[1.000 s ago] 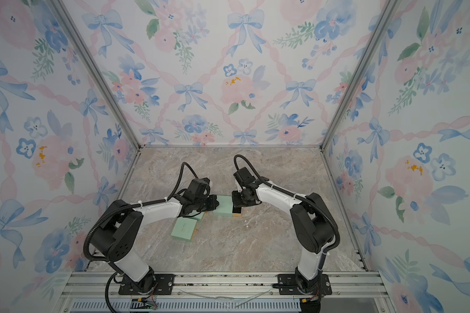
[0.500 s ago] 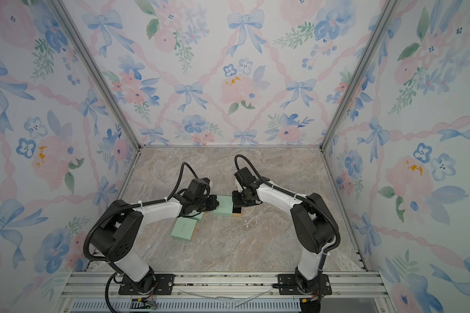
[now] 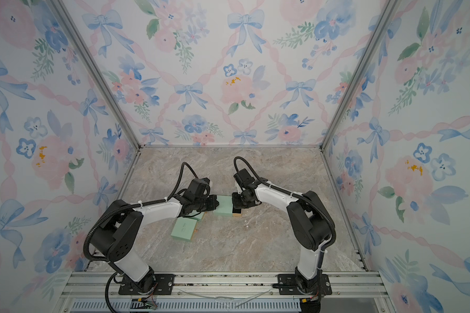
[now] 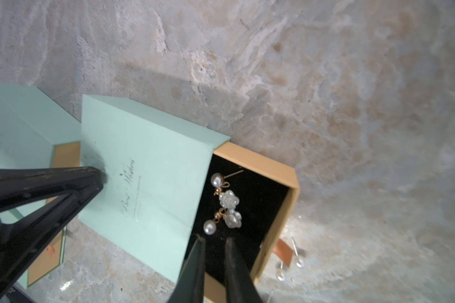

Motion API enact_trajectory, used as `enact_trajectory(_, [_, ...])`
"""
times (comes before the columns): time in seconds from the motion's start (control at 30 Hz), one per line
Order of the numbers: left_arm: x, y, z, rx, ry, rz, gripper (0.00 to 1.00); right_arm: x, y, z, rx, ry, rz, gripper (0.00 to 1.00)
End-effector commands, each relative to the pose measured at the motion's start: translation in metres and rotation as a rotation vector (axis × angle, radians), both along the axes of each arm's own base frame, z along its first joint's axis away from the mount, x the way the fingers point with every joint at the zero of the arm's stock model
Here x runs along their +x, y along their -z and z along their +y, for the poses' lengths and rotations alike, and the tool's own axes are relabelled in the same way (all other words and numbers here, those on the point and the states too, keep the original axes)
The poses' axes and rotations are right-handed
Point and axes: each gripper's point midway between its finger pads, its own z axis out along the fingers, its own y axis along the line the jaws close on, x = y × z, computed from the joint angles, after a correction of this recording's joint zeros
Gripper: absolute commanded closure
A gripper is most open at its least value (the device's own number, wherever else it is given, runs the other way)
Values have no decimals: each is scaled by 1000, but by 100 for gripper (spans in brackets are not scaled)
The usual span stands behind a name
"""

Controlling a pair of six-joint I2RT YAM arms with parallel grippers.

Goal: Take out the earrings from the drawer-style jewelry box
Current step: Pick up the earring from the drawer.

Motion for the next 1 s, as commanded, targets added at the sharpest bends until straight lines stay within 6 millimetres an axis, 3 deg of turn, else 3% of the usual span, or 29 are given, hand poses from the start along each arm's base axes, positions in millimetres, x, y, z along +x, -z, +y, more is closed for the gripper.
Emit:
enact_trajectory(0.0, [-16, 25, 15, 90, 6, 79, 100, -1, 4, 5, -1, -5, 15, 82])
enact_trajectory(0.97, [-18, 27, 17, 95, 5, 81, 100, 3, 10, 11, 0, 2, 20, 81])
